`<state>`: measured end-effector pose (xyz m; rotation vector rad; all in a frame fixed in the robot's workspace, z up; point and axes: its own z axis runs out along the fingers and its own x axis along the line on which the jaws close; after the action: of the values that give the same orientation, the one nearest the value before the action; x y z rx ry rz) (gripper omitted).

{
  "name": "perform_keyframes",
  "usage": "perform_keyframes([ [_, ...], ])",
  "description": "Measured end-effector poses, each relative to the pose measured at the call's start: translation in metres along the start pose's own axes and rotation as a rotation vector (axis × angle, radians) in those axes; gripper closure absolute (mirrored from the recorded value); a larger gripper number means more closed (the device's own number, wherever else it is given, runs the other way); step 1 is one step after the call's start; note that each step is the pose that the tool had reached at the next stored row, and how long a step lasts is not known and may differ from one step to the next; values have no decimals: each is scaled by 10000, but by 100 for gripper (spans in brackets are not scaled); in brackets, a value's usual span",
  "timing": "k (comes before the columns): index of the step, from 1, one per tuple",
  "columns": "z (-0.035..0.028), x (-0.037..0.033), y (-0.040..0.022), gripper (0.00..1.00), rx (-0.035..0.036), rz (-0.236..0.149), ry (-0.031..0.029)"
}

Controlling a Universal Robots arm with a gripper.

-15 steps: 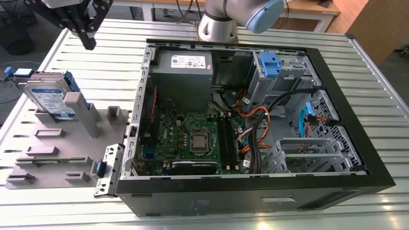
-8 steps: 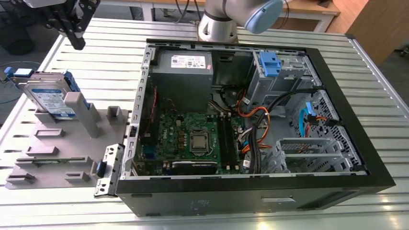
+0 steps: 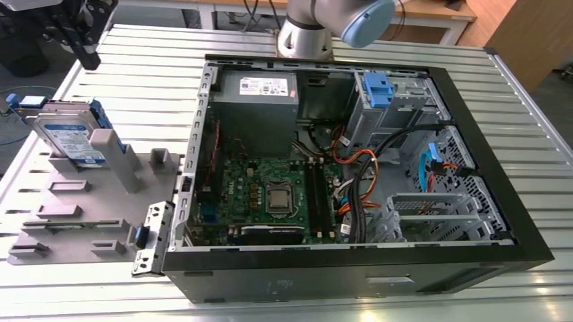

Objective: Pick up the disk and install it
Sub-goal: 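Reach for the disk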

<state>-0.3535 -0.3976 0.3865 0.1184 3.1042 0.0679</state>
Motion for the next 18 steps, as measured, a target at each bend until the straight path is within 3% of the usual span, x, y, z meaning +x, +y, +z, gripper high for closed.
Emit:
perform_keyframes([
  [18,93,478,-38,89,1,13,0],
])
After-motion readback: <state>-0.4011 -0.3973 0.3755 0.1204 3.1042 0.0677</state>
